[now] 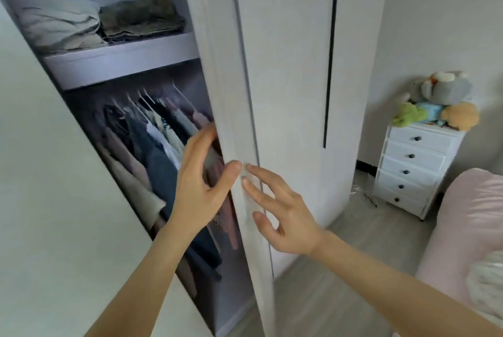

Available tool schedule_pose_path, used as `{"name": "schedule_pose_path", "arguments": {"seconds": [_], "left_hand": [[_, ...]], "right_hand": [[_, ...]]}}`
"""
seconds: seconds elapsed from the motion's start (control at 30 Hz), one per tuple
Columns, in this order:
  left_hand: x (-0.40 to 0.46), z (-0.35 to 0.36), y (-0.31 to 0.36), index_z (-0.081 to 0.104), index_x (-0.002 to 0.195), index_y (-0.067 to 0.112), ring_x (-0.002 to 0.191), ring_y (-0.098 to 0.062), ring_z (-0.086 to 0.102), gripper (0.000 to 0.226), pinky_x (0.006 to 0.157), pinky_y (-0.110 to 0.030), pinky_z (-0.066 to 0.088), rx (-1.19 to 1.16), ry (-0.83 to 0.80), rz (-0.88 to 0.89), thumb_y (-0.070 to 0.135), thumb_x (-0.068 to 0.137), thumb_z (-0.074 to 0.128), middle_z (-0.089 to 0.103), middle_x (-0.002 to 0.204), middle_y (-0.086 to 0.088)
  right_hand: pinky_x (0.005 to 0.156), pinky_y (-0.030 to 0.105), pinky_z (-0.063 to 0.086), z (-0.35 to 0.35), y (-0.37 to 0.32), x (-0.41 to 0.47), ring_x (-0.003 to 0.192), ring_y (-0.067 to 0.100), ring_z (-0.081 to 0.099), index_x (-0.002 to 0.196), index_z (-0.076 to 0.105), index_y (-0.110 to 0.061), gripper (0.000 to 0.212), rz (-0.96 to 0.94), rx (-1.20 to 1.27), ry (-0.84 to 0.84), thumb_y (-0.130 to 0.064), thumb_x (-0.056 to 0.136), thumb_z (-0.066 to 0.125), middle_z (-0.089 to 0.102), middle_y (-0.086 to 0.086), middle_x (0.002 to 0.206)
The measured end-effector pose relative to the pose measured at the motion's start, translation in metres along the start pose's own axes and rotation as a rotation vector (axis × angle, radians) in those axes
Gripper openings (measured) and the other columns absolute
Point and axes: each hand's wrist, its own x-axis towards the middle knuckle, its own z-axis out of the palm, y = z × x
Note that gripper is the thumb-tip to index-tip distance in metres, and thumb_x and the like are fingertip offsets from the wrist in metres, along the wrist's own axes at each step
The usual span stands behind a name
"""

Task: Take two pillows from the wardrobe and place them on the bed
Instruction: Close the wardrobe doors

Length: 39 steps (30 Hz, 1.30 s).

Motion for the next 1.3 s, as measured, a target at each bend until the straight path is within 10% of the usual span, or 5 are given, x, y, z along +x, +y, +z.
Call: {"name": "schedule_pose_path", "arguments": {"seconds": [0.17, 0.4, 0.87, 1.07, 1.3], "left_hand": [[-0.019, -0.089, -0.042, 0.05, 0.123, 0.024, 0.122, -0.002, 0.036, 0.05, 0.103, -0.007, 0.025, 0.264, 0.317, -0.245, 0.04, 0.078, 0.062, 0.043, 0.131, -0.001], [0.007, -0.13, -0.1, 0.046, 0.129, 0.017, 0.122, -0.026, 0.039, 0.057, 0.101, -0.046, 0.033, 0.567, 0.456, -0.54, 0.041, 0.081, 0.063, 0.045, 0.132, -0.009], [0.023, -0.111, -0.151, 0.06, 0.085, 0.012, 0.117, -0.025, 0.033, 0.021, 0.097, -0.041, 0.017, 0.767, 0.699, -0.474, 0.032, 0.08, 0.058, 0.045, 0.12, -0.012], [0.012, -0.112, -0.178, 0.045, 0.125, 0.018, 0.133, -0.036, 0.021, 0.051, 0.101, -0.064, 0.021, 1.181, 0.554, -0.379, 0.041, 0.082, 0.057, 0.031, 0.143, -0.02], [0.003, -0.117, -0.192, 0.009, 0.145, 0.027, 0.139, -0.035, 0.01, 0.069, 0.105, -0.062, 0.01, 1.374, 0.364, -0.451, 0.056, 0.088, 0.035, 0.011, 0.151, -0.013]], "right_hand": [[0.114, 0.048, 0.019, 0.089, -0.005, 0.054, 0.141, 0.027, 0.016, 0.138, 0.034, -0.016, 0.053, -0.079, -0.04, -0.187, -0.009, 0.086, 0.041, 0.024, 0.014, 0.15], [0.105, 0.062, 0.022, 0.155, 0.01, 0.108, 0.137, 0.032, 0.015, 0.139, 0.032, -0.023, 0.062, -0.152, -0.268, -0.288, -0.014, 0.077, 0.033, 0.02, 0.011, 0.148], [0.097, 0.072, 0.022, 0.192, 0.046, 0.141, 0.133, 0.028, 0.026, 0.131, 0.043, -0.021, 0.064, -0.282, -0.377, -0.252, -0.012, 0.069, 0.058, 0.024, 0.007, 0.146], [0.095, 0.075, 0.018, 0.21, 0.059, 0.147, 0.139, 0.026, 0.008, 0.143, 0.02, -0.028, 0.102, -0.276, -0.578, -0.396, -0.041, 0.061, 0.078, 0.013, 0.005, 0.152], [0.099, 0.075, 0.011, 0.227, 0.07, 0.145, 0.141, 0.028, 0.005, 0.145, 0.015, -0.026, 0.11, -0.27, -0.595, -0.353, -0.028, 0.058, 0.082, 0.002, 0.006, 0.153]]}}
